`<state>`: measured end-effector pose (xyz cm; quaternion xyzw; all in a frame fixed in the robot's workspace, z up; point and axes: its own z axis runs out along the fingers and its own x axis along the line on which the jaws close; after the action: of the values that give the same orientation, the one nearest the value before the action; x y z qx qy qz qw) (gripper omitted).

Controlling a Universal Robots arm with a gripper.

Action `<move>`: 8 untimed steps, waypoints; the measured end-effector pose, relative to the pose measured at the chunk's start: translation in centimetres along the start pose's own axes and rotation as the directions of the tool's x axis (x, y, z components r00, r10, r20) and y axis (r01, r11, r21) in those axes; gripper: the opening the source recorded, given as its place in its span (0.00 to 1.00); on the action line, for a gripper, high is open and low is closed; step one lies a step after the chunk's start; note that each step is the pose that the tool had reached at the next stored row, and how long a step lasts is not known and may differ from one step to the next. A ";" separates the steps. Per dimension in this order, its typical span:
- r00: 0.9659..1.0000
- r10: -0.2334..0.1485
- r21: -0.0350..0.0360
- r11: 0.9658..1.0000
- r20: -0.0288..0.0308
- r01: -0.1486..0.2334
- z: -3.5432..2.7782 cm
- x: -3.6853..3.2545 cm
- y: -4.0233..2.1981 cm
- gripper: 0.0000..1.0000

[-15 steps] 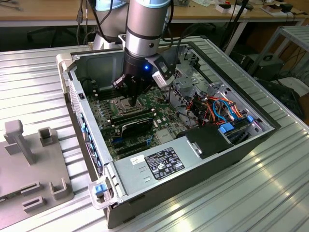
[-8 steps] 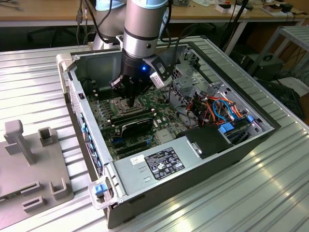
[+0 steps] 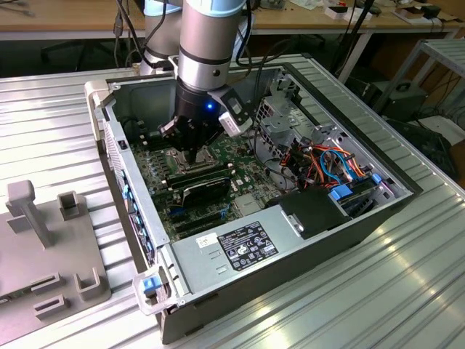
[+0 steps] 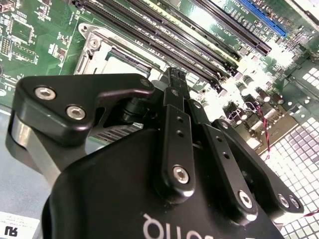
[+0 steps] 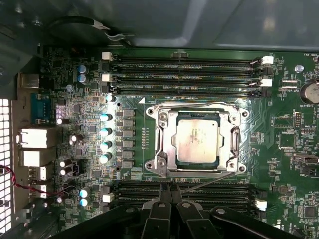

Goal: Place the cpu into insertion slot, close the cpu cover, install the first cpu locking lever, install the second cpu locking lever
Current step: 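Install the second cpu locking lever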

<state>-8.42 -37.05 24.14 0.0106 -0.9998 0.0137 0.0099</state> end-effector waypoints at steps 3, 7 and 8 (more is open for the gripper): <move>1.000 0.000 0.000 1.000 0.000 0.000 0.06 0.11 0.00 0.11; 1.000 0.000 0.000 1.000 0.000 0.000 0.10 0.15 0.01 0.11; 1.000 0.000 0.000 1.000 0.000 0.000 0.13 0.16 0.01 0.11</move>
<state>-8.58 -37.05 24.01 0.0106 -0.9998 0.0137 0.0098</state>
